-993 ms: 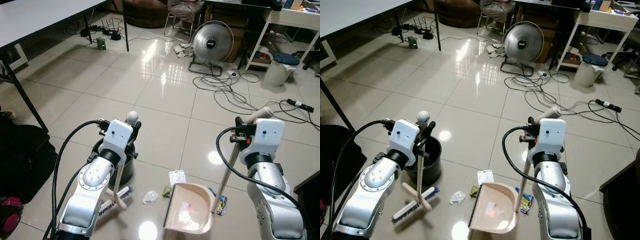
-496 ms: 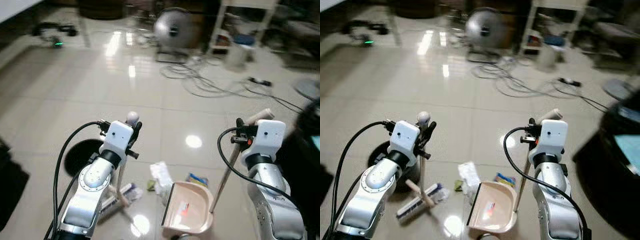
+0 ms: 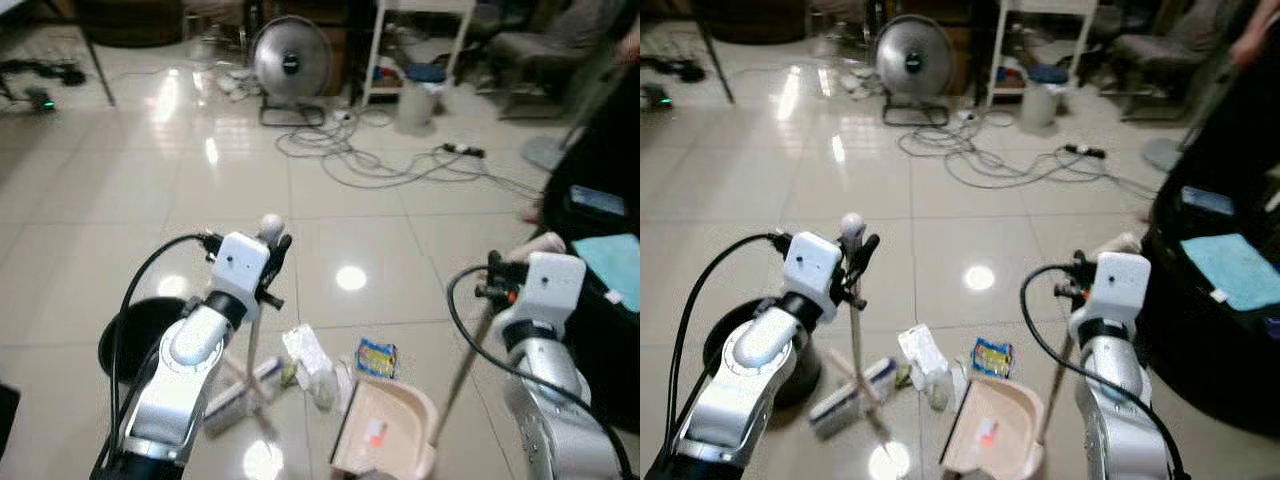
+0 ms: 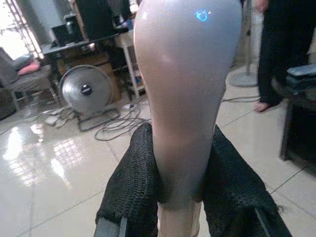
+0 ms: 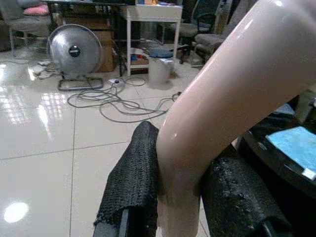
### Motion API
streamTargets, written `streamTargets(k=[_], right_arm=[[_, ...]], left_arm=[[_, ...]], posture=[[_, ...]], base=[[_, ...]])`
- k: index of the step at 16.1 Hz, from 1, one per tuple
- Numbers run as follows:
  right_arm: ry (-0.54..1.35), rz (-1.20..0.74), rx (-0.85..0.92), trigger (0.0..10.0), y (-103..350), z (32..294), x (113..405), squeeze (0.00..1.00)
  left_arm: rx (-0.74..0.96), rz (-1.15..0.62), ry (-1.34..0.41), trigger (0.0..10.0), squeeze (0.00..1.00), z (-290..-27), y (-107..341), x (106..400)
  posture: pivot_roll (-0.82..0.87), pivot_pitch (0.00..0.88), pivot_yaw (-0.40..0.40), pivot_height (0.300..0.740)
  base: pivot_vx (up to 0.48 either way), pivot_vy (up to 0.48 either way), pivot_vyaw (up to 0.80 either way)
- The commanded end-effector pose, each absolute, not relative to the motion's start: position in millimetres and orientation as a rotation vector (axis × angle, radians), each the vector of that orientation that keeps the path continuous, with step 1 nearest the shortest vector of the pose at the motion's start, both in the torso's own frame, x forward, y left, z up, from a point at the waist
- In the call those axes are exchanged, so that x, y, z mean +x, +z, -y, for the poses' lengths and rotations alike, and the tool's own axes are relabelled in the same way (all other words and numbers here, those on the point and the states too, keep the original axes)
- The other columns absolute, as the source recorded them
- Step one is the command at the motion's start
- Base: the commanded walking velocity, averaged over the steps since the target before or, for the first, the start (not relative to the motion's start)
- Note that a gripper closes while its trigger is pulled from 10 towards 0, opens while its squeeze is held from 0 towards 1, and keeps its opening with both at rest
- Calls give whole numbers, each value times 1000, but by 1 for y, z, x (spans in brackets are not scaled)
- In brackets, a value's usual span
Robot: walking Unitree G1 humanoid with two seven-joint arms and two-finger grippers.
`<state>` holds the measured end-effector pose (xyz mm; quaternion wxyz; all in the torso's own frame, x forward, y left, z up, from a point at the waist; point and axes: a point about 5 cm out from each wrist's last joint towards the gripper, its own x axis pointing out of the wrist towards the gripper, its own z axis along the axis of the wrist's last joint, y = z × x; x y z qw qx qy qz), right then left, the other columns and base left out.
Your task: Sweep floor
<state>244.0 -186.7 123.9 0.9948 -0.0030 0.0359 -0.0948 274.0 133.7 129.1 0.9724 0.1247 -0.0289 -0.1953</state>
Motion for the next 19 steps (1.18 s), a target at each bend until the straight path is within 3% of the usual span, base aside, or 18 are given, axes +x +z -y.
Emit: streamTargets(k=[1,5,13,19], right_arm=[[-191,-43,0,10000,131,186,244,0],[-218,-55,-1,10000,129,189,239,0],[-280,-98,12,10000,122,194,228,0],[-250,-64,-11,10000,129,192,233,0]], left_arm=[[271,118,-411,10000,0,-133,141,275],[270,115,-458,10000,0,-129,142,276],[264,71,-538,10000,0,-121,131,270],[276,65,-519,10000,0,-119,129,273]], posture=[[-1,25,-22,740],[-12,24,-8,740],[-41,8,30,740],[-43,0,23,740]], base=[[0,412,0],[0,366,0],[0,0,0],[0,-333,0]])
